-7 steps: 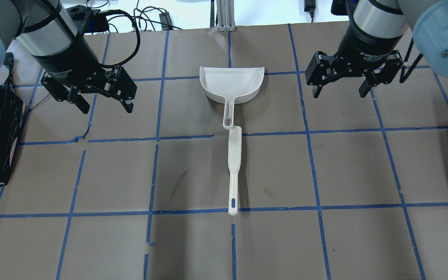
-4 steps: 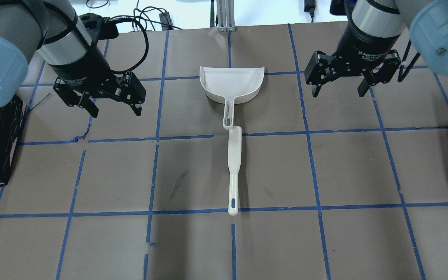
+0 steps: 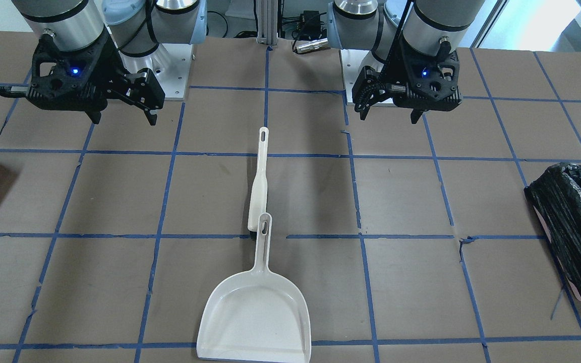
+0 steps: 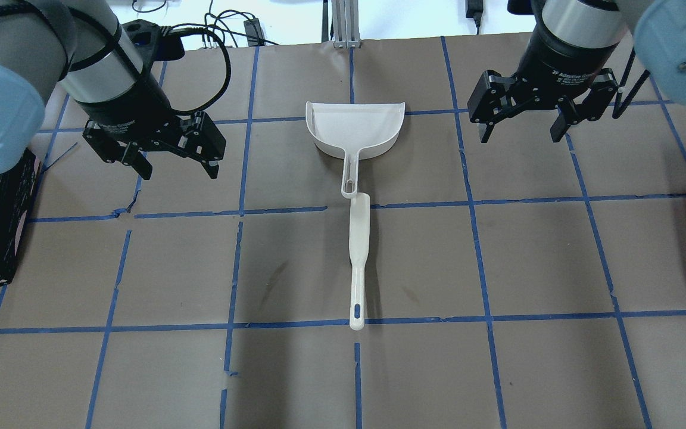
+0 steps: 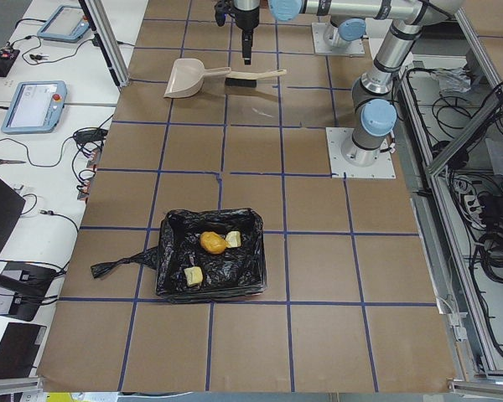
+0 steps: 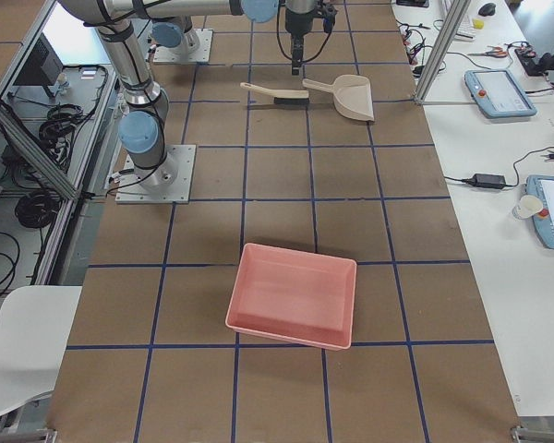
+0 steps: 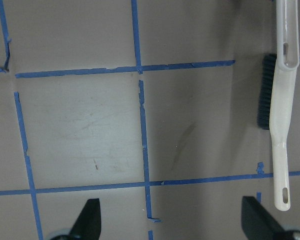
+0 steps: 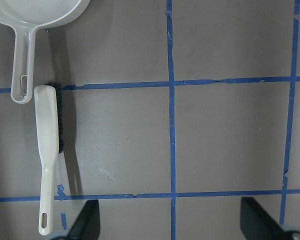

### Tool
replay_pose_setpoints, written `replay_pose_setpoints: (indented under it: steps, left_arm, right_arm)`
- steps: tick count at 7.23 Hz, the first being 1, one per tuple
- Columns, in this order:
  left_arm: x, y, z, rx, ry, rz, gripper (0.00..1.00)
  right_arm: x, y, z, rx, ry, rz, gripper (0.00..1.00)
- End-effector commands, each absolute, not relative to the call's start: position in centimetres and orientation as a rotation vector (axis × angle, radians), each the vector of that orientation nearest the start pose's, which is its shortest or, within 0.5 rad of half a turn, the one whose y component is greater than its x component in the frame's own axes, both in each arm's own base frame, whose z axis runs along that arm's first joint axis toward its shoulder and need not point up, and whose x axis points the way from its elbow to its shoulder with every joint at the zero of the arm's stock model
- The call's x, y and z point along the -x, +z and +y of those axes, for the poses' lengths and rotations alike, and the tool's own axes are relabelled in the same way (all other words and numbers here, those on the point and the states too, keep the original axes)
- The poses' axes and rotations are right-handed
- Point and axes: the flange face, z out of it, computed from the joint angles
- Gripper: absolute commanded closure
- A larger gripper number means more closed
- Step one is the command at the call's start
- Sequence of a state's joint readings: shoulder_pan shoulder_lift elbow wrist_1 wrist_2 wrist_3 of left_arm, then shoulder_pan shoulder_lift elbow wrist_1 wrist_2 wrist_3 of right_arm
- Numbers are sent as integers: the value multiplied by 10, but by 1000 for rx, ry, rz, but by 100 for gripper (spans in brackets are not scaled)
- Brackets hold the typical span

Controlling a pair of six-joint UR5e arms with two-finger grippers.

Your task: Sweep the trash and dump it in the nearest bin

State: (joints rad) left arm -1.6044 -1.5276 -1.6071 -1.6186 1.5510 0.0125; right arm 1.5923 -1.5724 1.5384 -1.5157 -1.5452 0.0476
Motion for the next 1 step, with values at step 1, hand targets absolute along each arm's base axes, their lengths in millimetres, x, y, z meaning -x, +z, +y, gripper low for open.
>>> replay_pose_setpoints:
  steps: [1]
  left_arm:
    - [149,486,-465,-72,61,3158,0]
  right_arm:
    - [-146,500,-486,-41,32,3116,0]
